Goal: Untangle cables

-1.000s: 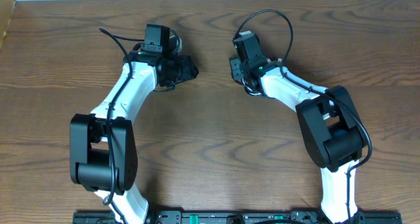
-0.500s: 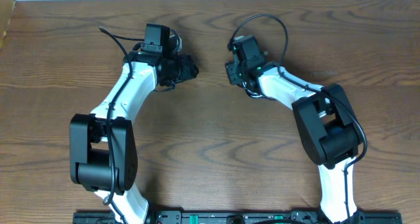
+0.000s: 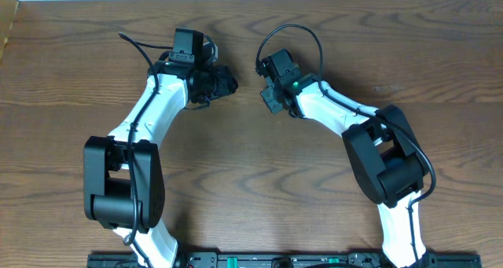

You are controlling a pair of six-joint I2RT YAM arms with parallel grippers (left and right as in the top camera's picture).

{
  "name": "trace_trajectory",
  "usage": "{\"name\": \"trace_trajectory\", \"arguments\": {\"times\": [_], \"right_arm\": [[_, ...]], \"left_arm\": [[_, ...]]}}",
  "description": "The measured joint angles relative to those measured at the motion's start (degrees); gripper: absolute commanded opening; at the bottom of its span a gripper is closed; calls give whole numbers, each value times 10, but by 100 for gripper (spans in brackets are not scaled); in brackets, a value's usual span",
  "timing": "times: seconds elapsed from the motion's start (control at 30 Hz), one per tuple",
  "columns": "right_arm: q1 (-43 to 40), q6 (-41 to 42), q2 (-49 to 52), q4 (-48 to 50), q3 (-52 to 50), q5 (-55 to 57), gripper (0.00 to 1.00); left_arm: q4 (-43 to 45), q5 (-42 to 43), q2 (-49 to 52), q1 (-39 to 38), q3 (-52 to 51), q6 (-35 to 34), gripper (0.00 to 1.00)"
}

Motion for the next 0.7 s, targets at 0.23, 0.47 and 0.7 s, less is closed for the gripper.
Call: {"name": "trace_trajectory", "arguments": {"times": [0.23, 0.47, 0.7], "right_arm": [[-31, 59, -34, -115, -1, -57, 1], [-180, 130, -224, -126, -11, -329, 1], [-244, 158, -255, -128, -9, -480, 1]], "left_arm": [[-1, 12, 0, 0, 0, 15, 30], [-3, 138, -19, -1, 0, 30, 46], [-25, 188, -26, -28, 0, 31, 58]]}}
